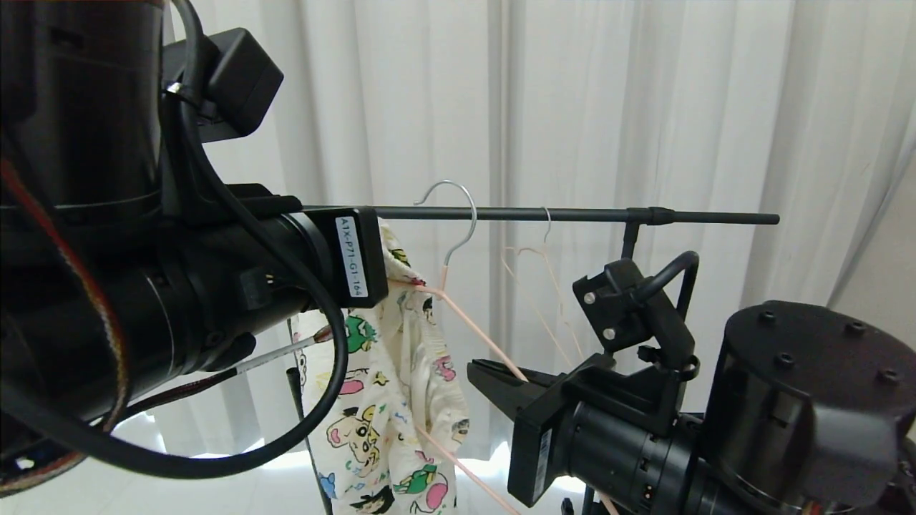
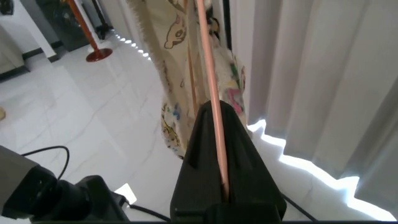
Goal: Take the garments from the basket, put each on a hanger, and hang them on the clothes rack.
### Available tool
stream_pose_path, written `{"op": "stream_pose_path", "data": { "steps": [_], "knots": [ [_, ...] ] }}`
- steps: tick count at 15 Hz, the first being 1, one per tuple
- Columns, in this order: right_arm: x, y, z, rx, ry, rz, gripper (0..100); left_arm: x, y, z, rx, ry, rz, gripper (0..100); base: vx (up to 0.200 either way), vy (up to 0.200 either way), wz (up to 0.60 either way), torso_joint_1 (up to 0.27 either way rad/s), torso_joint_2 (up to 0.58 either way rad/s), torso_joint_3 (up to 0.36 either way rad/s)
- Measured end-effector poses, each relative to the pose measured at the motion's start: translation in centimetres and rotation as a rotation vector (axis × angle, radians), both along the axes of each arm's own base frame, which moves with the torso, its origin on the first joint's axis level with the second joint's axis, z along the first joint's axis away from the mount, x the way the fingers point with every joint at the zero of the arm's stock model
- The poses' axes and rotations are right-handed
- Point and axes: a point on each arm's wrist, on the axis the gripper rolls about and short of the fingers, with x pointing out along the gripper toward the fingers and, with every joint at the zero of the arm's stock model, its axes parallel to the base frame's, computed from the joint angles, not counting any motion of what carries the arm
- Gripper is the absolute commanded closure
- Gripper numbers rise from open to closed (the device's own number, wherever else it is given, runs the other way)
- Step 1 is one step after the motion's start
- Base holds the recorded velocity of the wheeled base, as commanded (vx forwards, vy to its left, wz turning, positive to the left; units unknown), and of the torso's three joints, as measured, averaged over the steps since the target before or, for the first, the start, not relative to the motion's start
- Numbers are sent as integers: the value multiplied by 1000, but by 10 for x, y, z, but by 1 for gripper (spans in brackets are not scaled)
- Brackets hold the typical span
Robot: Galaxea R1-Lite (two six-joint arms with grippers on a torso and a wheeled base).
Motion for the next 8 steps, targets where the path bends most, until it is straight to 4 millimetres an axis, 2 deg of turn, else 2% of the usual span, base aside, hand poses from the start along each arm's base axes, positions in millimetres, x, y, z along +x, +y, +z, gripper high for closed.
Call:
{"op": "stream_pose_path", "data": {
  "steps": [7,8],
  "knots": [
    [-3,6,0,-4,-13,-16,100,-9,-6,-1,2,1,-48,100,0,0,0,0,0,0],
    [-5,6,2,-1,-16,-13,100,-9,-6,-1,2,1,-47,0,0,0,0,0,0,0]
  ]
}}
